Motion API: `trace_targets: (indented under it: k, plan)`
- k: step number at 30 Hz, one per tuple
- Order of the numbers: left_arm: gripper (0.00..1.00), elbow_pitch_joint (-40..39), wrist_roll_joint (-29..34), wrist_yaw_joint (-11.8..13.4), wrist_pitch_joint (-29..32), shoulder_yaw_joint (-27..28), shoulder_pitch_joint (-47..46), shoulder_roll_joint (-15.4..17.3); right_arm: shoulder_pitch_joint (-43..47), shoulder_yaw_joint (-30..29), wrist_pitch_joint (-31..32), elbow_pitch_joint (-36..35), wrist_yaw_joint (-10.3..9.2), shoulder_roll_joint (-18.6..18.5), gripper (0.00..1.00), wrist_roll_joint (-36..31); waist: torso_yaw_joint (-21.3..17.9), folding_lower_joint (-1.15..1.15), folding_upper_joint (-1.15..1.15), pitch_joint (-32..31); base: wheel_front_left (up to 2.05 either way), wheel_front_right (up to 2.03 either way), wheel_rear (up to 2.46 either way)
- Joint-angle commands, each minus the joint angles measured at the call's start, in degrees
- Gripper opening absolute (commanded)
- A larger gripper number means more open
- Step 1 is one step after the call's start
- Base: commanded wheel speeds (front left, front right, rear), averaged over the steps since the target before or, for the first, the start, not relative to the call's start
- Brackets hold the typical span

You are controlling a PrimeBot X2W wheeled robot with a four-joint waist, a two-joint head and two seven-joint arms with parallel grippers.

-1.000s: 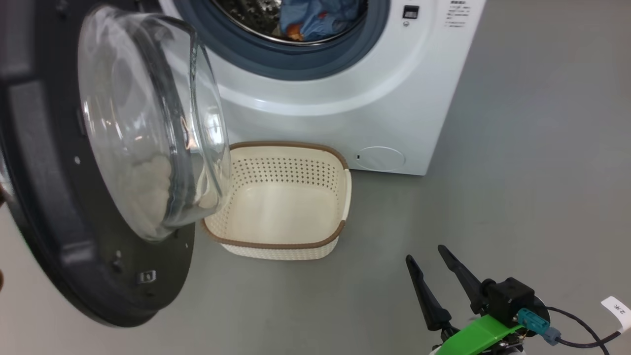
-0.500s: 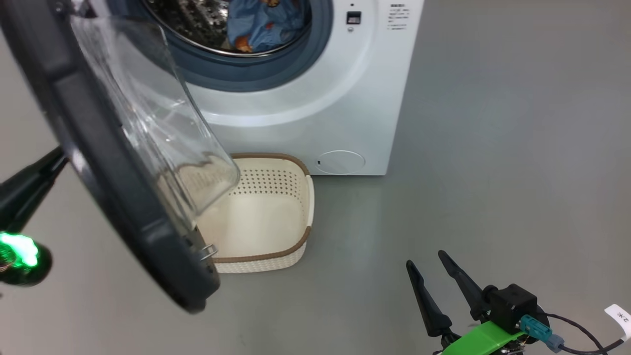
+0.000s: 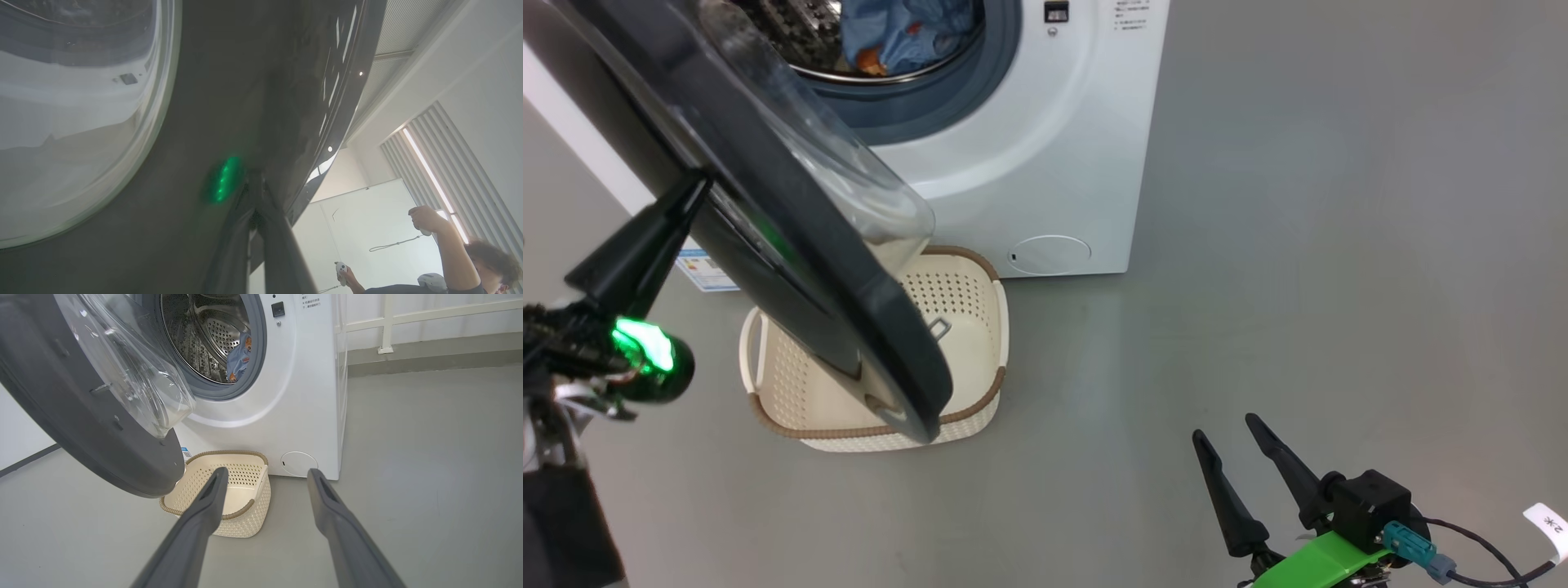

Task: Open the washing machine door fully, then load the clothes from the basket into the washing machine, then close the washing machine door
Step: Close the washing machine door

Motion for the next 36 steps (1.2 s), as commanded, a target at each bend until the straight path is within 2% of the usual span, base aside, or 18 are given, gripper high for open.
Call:
trace_targets:
  k: [1,9,23,36]
  plan:
    - [0.0,-0.61,0.89,-0.87,-1.05,0.71,-2.91,1.24,-0.53,1.29,-0.72,-1.62,0.09,0.32,1.0,0.68,-0.73,0.0,0.0,0.52,0.0,0.0,0.0]
    - [0.0,1.8,1.91,-1.49,-4.12,-0.74,-5.82,-0.16,-0.81,1.5,-0.72,-1.98,0.09,0.32,1.0,0.95,-2.62,0.0,0.0,1.66,0.0,0.0,0.0]
    - [0.0,5.34,6.2,-3.27,-13.42,-1.58,-10.28,-1.12,-0.98,1.4,-0.72,-2.91,0.09,0.32,1.0,0.76,-6.13,0.0,0.0,4.76,0.0,0.0,0.0]
    - [0.0,7.01,9.48,-3.63,-22.57,-1.23,-14.05,-1.4,-1.02,1.49,-0.72,-4.01,0.09,0.32,1.0,0.57,-8.43,0.0,0.0,7.01,0.0,0.0,0.0]
